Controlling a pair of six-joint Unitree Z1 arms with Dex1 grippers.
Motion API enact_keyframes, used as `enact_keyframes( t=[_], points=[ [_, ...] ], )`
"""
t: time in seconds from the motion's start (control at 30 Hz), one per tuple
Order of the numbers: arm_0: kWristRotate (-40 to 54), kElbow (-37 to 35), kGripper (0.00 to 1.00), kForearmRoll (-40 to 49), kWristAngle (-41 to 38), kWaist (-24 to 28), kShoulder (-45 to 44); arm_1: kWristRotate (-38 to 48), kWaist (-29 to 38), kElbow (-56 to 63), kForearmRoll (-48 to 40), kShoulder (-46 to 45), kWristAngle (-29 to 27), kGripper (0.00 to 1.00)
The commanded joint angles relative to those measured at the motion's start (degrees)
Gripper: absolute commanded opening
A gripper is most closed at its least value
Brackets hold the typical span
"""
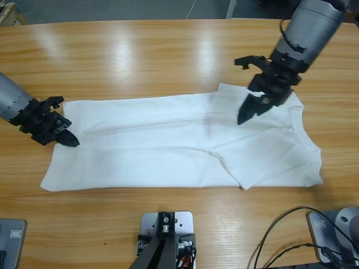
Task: Fold clothes
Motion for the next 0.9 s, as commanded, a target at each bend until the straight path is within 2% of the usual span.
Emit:
enact_keyframes(
  t=[0.03, 0.07, 0.33, 0.4, 0.43, 0.47, 0.5, 0.53, 0.57, 0.6, 0.73, 0.9],
  points=[
    [1.60, 7.53, 0.312, -6.62, -0.87, 2.73, -19.70, 2.12, 4.90, -5.76, 3.70, 3.79, 0.49, 0.922],
    [1.55, 7.65, 0.390, -6.74, -0.89, 3.17, -19.70, 2.23, 5.05, -5.93, 3.77, 3.84, 0.47, 0.922],
    [0.72, 4.88, 0.434, -7.22, 3.37, 3.80, -8.62, 2.42, 5.42, -5.47, 4.68, 3.15, -0.30, 0.922],
    [0.35, 4.65, 0.430, -8.04, 4.42, 3.91, -6.25, 2.44, 5.42, -5.67, 4.61, 2.98, -0.66, 0.988],
    [0.28, 4.67, 0.362, -8.45, 4.74, 3.92, -5.56, 2.44, 5.42, -5.74, 4.52, 2.77, -0.88, 0.994],
    [0.34, 4.74, 0.085, -8.83, 5.12, 3.92, -5.35, 2.44, 5.42, -5.81, 4.51, 2.57, -1.24, 0.985],
    [0.46, 4.75, 0.000, -9.08, 5.70, 3.92, -5.90, 2.44, 5.42, -5.83, 4.51, 2.43, -1.53, 0.910],
    [0.81, 4.95, 0.000, -9.41, 6.12, 3.92, -7.11, 2.44, 5.42, -5.81, 4.51, 2.38, -1.85, 0.647],
    [1.51, 5.47, 0.000, -10.13, 6.44, 3.92, -9.06, 2.47, 5.42, -5.67, 4.42, 2.19, -2.29, 0.252],
    [2.08, 6.21, 0.000, -11.17, 6.88, 3.92, -11.33, 2.75, 5.42, -5.51, 4.01, 1.92, -2.48, 0.004],
    [4.24, 7.37, 0.000, -13.09, 7.83, 3.92, -16.67, 4.21, 5.41, -6.02, 2.77, 1.10, -4.10, 0.000],
    [4.96, 6.23, 0.000, -13.88, 9.03, 3.92, -14.12, 4.90, 5.42, -7.44, 1.87, 1.92, -3.57, 0.000]
  ],
)
